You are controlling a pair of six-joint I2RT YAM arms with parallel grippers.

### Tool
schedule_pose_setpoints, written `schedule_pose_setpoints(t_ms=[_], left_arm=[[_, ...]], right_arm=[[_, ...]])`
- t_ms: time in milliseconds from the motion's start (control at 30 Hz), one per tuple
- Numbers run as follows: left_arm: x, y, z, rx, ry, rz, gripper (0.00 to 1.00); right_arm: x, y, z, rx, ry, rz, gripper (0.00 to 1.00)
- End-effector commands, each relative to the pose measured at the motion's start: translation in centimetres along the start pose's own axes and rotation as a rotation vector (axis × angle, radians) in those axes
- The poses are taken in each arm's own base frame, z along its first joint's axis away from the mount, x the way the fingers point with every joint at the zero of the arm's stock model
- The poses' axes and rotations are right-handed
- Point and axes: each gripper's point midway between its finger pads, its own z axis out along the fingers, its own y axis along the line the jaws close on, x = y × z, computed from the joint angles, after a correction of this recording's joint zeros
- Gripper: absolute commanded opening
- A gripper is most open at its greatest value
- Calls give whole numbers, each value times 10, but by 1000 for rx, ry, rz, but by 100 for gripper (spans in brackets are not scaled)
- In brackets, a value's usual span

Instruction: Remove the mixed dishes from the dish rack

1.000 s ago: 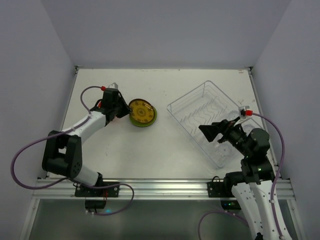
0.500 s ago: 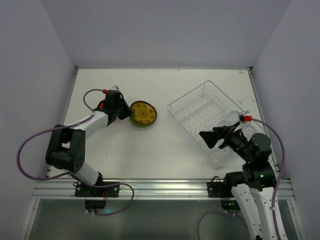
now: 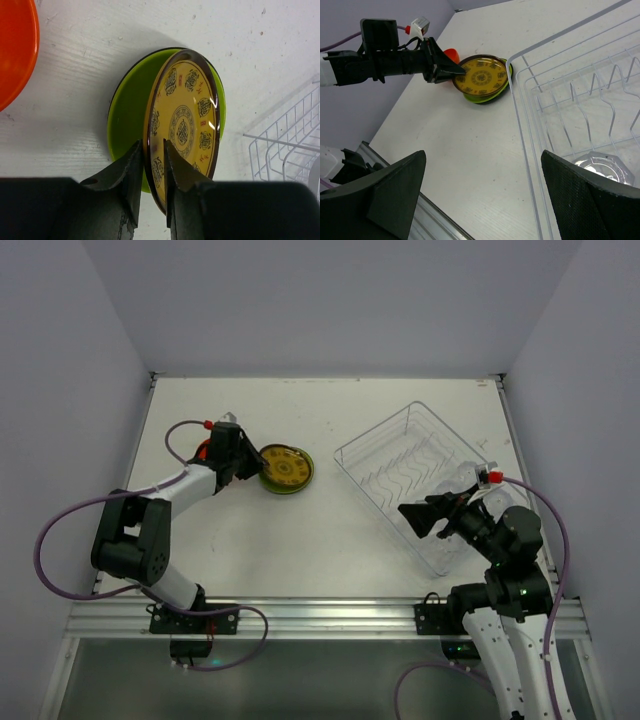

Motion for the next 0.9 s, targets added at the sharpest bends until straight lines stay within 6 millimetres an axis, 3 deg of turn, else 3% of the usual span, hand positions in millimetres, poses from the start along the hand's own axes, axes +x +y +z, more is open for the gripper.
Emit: schedule_pose_setpoints(t_ms=[0, 433, 700, 867], left_arm=[[-16, -7, -1, 31, -67, 4, 25], [-18, -10, 0, 33, -68, 51, 48], [-2, -8, 3, -31, -1, 125, 71], [-4, -7, -3, -77, -20, 163, 83]], right_arm=[[-9, 8, -3, -22, -16, -29, 99], [-15, -1, -2, 38, -26, -44, 99], [-17, 3, -2, 22, -28, -48, 99], [-19, 9, -2, -5, -17, -44, 99]])
